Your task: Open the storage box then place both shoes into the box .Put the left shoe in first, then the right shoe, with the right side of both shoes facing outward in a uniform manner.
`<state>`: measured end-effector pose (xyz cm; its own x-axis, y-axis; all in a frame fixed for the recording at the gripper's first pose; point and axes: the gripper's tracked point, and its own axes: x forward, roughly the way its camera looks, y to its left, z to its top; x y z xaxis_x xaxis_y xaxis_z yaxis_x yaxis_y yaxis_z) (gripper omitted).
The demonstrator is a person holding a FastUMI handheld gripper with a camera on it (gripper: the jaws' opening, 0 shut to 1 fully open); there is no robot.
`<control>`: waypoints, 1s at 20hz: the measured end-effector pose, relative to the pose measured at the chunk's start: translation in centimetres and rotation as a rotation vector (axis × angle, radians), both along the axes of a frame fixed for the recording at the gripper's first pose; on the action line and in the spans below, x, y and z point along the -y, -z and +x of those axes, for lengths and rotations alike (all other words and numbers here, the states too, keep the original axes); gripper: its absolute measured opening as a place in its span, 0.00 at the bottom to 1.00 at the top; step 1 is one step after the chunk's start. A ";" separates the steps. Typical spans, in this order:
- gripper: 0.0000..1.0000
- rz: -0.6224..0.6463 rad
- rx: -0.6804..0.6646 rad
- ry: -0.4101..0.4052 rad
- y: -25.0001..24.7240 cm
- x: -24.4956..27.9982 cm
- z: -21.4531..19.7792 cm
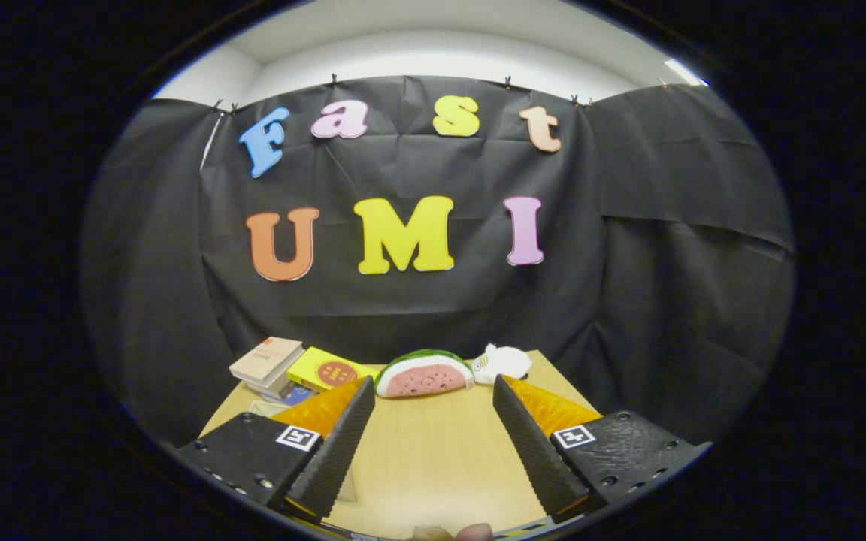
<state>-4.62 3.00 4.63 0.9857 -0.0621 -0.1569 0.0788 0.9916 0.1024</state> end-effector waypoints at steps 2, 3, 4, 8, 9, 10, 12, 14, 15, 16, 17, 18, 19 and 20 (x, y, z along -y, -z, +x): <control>0.96 -0.004 0.034 -0.007 -0.2 0.6 -0.7; 0.96 -0.001 0.049 -0.012 -0.3 0.8 -1.0; 0.96 -0.001 0.063 -0.018 -0.4 1.0 -1.2; 0.96 0.016 0.072 -0.045 -0.6 2.0 -2.0; 0.96 0.014 0.075 -0.048 -0.6 2.4 -2.1; 0.96 0.012 0.080 -0.049 -0.7 2.9 -2.2; 0.96 0.012 0.085 -0.049 -0.8 3.2 -2.4; 0.96 0.014 0.094 -0.049 -0.8 3.3 -2.4; 0.96 0.016 0.094 -0.050 -0.7 3.4 -2.4; 0.96 0.021 0.089 -0.052 -0.6 3.2 -2.4; 0.96 0.025 0.089 -0.055 -0.5 3.1 -2.4; 0.96 0.025 0.091 -0.053 -0.6 3.1 -2.4; 0.96 0.024 0.093 -0.053 -0.6 3.2 -2.5; 0.96 0.023 0.095 -0.052 -0.7 3.1 -2.7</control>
